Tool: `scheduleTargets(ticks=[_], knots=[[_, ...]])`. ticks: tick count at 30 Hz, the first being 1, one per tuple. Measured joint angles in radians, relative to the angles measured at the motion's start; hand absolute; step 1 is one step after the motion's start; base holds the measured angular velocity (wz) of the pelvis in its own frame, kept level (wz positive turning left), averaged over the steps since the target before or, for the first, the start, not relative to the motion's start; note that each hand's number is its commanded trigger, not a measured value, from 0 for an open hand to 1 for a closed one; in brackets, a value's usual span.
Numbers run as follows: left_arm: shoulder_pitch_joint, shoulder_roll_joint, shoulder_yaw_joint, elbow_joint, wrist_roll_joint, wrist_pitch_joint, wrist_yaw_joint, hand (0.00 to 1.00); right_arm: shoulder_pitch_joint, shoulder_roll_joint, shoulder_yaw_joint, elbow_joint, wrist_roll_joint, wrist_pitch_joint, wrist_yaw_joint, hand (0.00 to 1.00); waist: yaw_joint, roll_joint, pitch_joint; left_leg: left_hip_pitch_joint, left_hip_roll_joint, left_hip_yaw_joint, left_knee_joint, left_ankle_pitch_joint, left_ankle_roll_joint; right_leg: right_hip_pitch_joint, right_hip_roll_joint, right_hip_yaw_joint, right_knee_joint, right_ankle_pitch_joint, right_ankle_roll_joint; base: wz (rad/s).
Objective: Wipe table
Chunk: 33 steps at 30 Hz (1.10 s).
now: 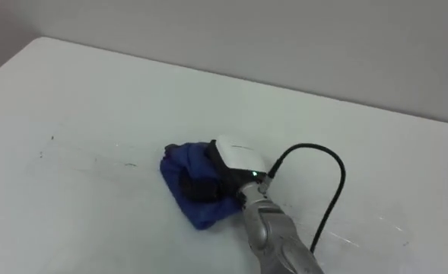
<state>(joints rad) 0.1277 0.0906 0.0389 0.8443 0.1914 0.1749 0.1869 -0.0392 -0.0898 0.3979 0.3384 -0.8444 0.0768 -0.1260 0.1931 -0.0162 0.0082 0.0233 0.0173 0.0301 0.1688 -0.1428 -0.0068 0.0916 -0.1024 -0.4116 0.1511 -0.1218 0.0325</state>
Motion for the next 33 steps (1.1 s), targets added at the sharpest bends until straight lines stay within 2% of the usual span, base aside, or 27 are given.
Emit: scheduleTargets(ticks=[1,2,4,5,6,7,10,11,17,28,33], knots=[[0.002,0.002,0.000,0.002,0.001,-0.001,0.001,0.00,0.009,-0.006,-0.008,0.001,0.000,-0.003,-0.013,0.98,-0.010,0.002,-0.0007,0.003,0.000,0.000,0.000,0.000,0.000,0.005,0.000,-0.001,-0.001,0.000,0.001,0.00],[0.011,0.004,0.001,0.002,0.002,0.000,0.005,0.00,0.029,-0.020,-0.030,0.008,0.000,-0.018,-0.043,0.91,-0.029,0.006,-0.0023,0.006,-0.002,-0.002,0.000,0.000,0.000,0.009,-0.001,-0.003,-0.001,-0.001,0.002,0.07],[0.019,0.004,0.013,-0.001,0.026,0.000,0.009,0.00,0.066,-0.037,-0.079,0.014,0.003,-0.032,-0.094,0.69,-0.053,0.006,-0.0046,0.007,-0.003,-0.007,0.002,0.001,0.001,0.014,-0.001,-0.003,-0.001,-0.003,0.004,0.11],[0.023,0.005,0.022,0.000,0.051,0.000,0.009,0.00,0.101,-0.040,-0.118,0.014,0.007,-0.039,-0.134,0.53,-0.061,0.006,-0.0051,0.013,-0.003,-0.007,0.002,0.001,0.001,0.021,-0.001,-0.002,-0.003,-0.004,0.006,0.00],[0.029,0.005,0.032,0.000,0.061,0.000,0.009,0.00,0.132,-0.048,-0.149,0.016,0.021,-0.046,-0.172,0.06,-0.063,0.007,-0.0053,0.022,-0.004,-0.007,0.000,0.001,0.001,0.027,-0.001,0.000,-0.003,-0.006,0.008,0.00],[0.031,0.006,0.037,0.000,0.065,0.000,0.010,0.00,0.143,-0.053,-0.158,0.019,0.029,-0.049,-0.189,0.00,-0.067,0.006,-0.0058,0.025,-0.004,-0.006,0.000,0.001,0.001,0.030,-0.001,0.002,-0.003,-0.007,0.009,-0.05],[0.044,0.011,0.038,0.000,0.086,0.000,0.021,0.00,0.164,-0.068,-0.201,0.061,0.069,-0.071,-0.248,0.00,-0.085,0.006,-0.0078,0.042,-0.005,-0.001,-0.001,0.000,0.002,0.036,-0.002,0.012,-0.002,-0.009,0.013,-0.06],[0.047,0.011,0.040,0.000,0.086,-0.001,0.021,0.00,0.165,-0.070,-0.216,0.079,0.069,-0.077,-0.262,0.00,-0.085,0.004,-0.0111,0.045,-0.004,0.002,-0.001,0.000,0.003,0.036,-0.002,0.017,-0.002,-0.010,0.015,-0.11],[0.061,0.012,0.042,-0.002,0.085,-0.011,0.021,0.00,0.165,-0.089,-0.234,0.130,0.056,-0.079,-0.278,0.00,-0.089,-0.004,-0.0195,0.062,-0.004,0.010,-0.001,-0.004,0.005,0.049,-0.002,0.026,-0.001,-0.008,0.012,-0.05],[0.064,0.012,0.037,-0.007,0.083,-0.014,0.036,0.00,0.165,-0.089,-0.235,0.135,0.055,-0.083,-0.286,0.00,-0.088,-0.004,-0.0196,0.063,-0.004,0.009,-0.001,-0.005,0.005,0.050,-0.002,0.026,-0.001,-0.009,0.012,0.00],[0.066,0.012,0.036,-0.008,0.054,-0.014,0.042,0.00,0.161,-0.090,-0.239,0.106,0.063,-0.072,-0.259,0.00,-0.088,-0.003,-0.0194,0.063,-0.004,0.011,-0.002,-0.005,0.004,0.048,-0.001,0.030,0.000,-0.008,0.012,0.00]])
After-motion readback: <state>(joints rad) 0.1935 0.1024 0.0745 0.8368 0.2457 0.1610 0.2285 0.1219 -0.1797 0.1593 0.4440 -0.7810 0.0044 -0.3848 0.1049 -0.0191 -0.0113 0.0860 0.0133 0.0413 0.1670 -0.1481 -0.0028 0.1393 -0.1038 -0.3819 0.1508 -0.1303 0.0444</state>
